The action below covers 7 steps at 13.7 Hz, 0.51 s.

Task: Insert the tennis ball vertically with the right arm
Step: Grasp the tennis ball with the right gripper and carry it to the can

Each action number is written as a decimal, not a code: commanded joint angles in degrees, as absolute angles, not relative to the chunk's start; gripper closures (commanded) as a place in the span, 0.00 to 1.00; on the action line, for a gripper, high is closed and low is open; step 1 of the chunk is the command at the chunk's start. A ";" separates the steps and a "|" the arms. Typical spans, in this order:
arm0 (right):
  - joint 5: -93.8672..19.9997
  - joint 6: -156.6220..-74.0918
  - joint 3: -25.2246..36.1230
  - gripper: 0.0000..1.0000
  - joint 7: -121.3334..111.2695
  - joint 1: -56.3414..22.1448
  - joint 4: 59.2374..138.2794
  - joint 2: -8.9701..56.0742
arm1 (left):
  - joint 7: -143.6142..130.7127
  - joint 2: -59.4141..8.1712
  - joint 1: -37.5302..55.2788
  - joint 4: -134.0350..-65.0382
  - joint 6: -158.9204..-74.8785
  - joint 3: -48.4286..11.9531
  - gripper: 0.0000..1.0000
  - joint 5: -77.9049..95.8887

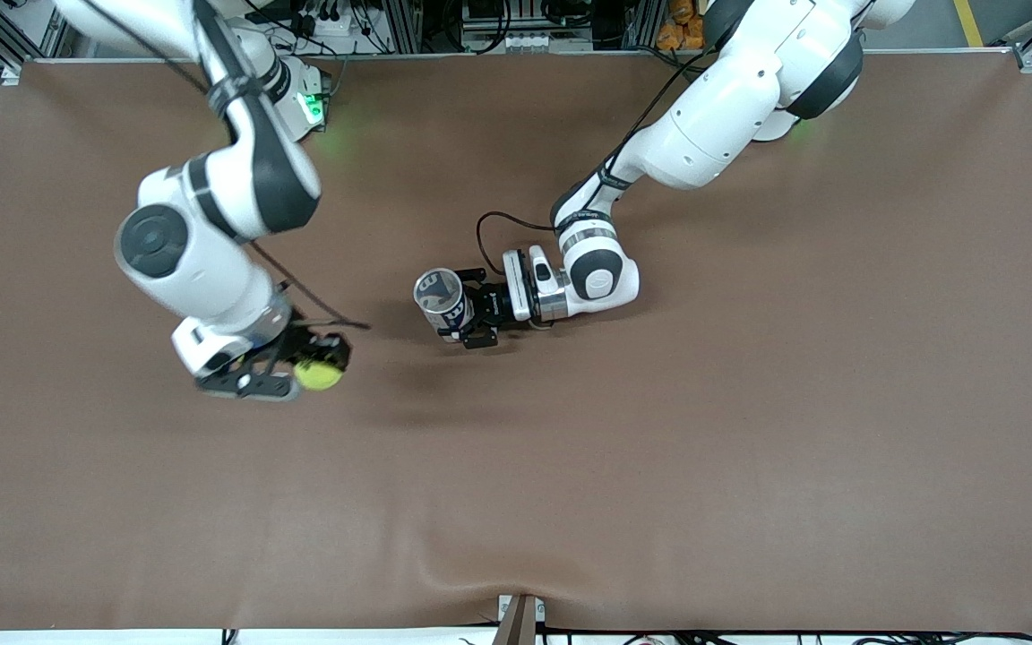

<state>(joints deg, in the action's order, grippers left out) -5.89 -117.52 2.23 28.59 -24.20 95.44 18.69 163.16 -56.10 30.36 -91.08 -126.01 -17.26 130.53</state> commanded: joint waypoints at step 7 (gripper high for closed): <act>-5.54 -111.10 2.72 1.00 55.28 -38.23 92.02 18.72 | 184.13 -57.92 29.97 -90.88 -124.98 -18.63 0.35 135.17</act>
<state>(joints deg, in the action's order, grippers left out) -5.80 -112.57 2.08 52.62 -37.13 92.19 18.60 163.16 -56.12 30.42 -91.03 -126.00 -17.23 130.53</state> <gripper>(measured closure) 0.326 0.344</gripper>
